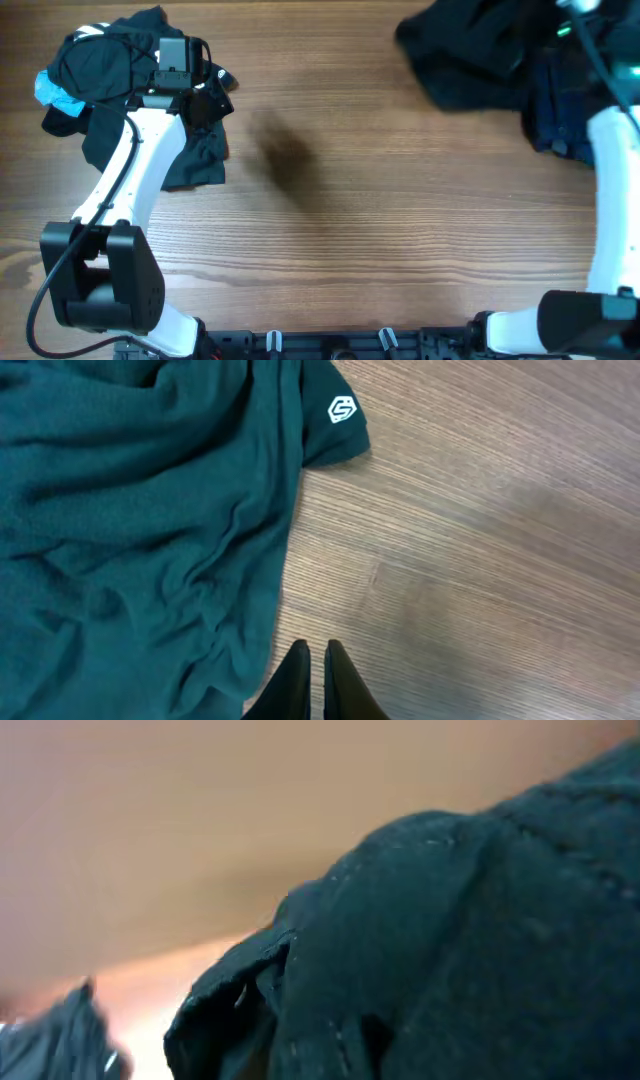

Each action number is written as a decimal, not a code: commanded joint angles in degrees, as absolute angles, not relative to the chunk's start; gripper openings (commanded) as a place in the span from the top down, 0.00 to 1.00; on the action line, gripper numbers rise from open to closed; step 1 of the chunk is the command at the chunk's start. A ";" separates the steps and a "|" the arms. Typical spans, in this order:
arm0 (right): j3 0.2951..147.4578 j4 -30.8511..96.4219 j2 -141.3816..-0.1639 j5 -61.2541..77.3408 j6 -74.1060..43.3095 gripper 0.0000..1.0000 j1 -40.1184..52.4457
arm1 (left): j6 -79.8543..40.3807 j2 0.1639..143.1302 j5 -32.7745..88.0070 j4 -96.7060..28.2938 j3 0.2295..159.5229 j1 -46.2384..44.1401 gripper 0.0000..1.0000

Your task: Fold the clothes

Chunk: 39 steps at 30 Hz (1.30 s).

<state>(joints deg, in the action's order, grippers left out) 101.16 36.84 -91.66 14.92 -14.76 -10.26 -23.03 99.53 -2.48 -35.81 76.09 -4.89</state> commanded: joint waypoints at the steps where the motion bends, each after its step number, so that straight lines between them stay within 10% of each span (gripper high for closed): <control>1: 106.50 37.89 -90.37 13.30 -12.08 0.96 -15.64 | -22.96 100.31 -2.44 -35.64 76.07 -5.04 0.93; 26: 138.47 79.35 -91.37 12.84 -16.32 0.96 -37.98 | -22.94 100.31 -2.46 -37.12 76.07 -5.04 0.92; 39: 138.41 70.32 -108.92 23.16 -11.99 0.96 -38.98 | -22.94 100.31 -2.46 -38.41 76.07 -5.04 0.93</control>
